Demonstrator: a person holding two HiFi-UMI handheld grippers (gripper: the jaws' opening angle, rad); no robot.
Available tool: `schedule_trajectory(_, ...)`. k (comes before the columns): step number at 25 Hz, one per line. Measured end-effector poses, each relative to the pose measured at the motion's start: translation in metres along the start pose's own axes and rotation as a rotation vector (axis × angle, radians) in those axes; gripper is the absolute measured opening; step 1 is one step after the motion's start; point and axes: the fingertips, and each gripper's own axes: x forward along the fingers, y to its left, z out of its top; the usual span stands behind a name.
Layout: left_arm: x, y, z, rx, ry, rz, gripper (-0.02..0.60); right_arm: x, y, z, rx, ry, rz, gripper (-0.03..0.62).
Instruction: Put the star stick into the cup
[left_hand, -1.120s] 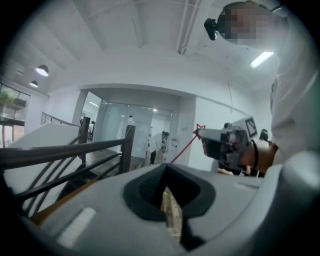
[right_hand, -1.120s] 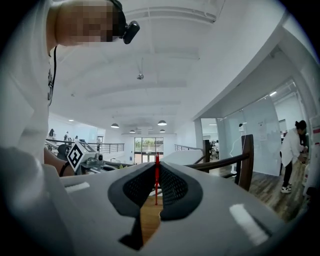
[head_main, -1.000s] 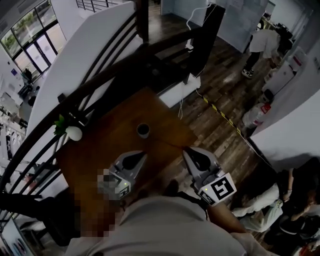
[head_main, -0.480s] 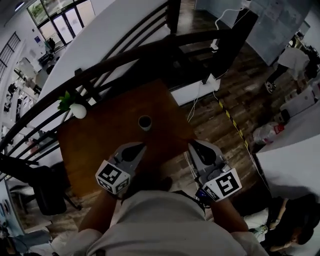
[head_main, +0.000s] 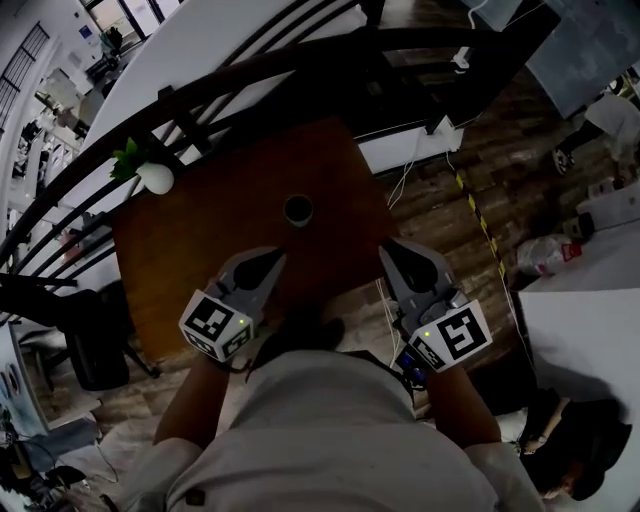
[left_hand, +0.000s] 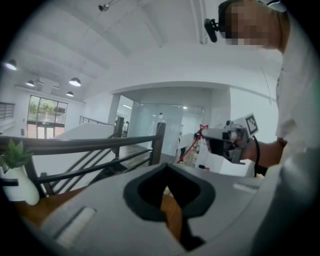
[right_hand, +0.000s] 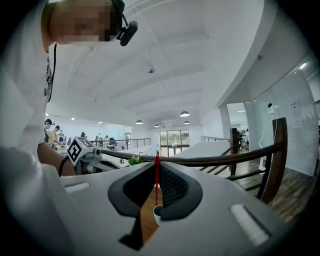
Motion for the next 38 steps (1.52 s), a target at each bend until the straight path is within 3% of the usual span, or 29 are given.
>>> schedule_trajectory(23,0.055,0.119,-0.064,-0.081,0.098,0.020,0.003,0.131,-0.051,-0.093,0.138,0.138,0.067,0.025)
schedule_trajectory(38,0.081,0.153,-0.109,-0.131,0.146,-0.025,0.003,0.169,-0.068,-0.151,0.171,0.225,0.042,0.025)
